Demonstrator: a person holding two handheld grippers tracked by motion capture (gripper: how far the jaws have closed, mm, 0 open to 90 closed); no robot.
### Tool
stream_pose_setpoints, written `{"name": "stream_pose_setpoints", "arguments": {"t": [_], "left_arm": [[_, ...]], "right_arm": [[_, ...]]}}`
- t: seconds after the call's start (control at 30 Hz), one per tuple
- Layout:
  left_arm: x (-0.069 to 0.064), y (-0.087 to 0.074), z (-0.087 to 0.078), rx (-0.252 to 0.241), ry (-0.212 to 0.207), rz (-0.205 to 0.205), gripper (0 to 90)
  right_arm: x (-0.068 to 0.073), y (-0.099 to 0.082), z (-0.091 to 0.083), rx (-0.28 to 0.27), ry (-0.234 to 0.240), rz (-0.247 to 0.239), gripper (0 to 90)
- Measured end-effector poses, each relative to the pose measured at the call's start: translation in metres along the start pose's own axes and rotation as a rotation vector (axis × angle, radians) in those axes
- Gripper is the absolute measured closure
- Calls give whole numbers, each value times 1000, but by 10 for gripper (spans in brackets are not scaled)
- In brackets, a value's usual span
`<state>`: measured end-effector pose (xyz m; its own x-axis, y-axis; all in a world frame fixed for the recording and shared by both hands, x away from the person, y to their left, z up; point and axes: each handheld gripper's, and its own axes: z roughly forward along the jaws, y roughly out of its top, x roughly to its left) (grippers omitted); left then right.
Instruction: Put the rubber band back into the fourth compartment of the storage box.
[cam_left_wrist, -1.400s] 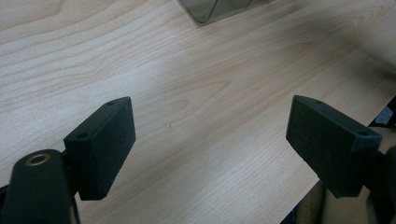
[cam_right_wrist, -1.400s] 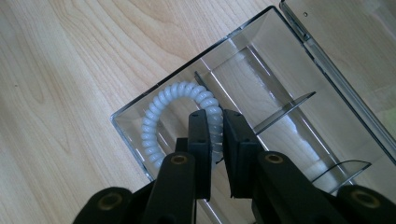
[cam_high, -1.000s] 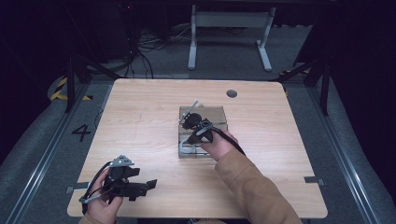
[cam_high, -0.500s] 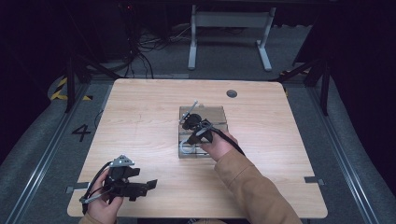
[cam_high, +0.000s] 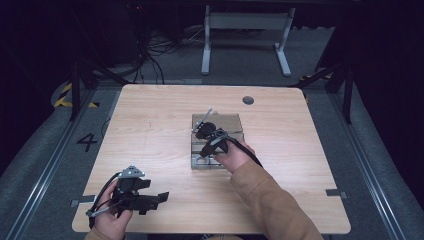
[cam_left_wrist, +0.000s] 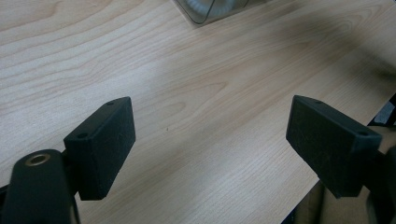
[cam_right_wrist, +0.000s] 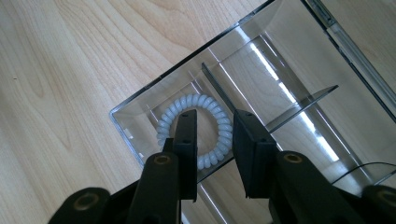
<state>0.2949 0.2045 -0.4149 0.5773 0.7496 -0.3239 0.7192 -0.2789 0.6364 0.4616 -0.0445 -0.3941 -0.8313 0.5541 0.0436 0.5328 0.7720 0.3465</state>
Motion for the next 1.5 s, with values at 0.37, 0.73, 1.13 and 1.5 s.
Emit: {"name": "stream_pose_setpoints", "arguments": {"t": [0.37,0.73,1.13,1.5], "left_arm": [[1,1,1,-1,1,2,164],[2,1,-1,-9,-4,-4,163],[1,1,0,-5,0,3,163],[2,-2,-2,-9,6,-7,163]], "right_arm": [[-1,-4,-9,-36,-5,5,706],[-3,-19,-34,-96,-21,21,679],[-10,-49,-62,-153,-55,50,658],[-22,-82,-82,-182,-107,94,650]]}}
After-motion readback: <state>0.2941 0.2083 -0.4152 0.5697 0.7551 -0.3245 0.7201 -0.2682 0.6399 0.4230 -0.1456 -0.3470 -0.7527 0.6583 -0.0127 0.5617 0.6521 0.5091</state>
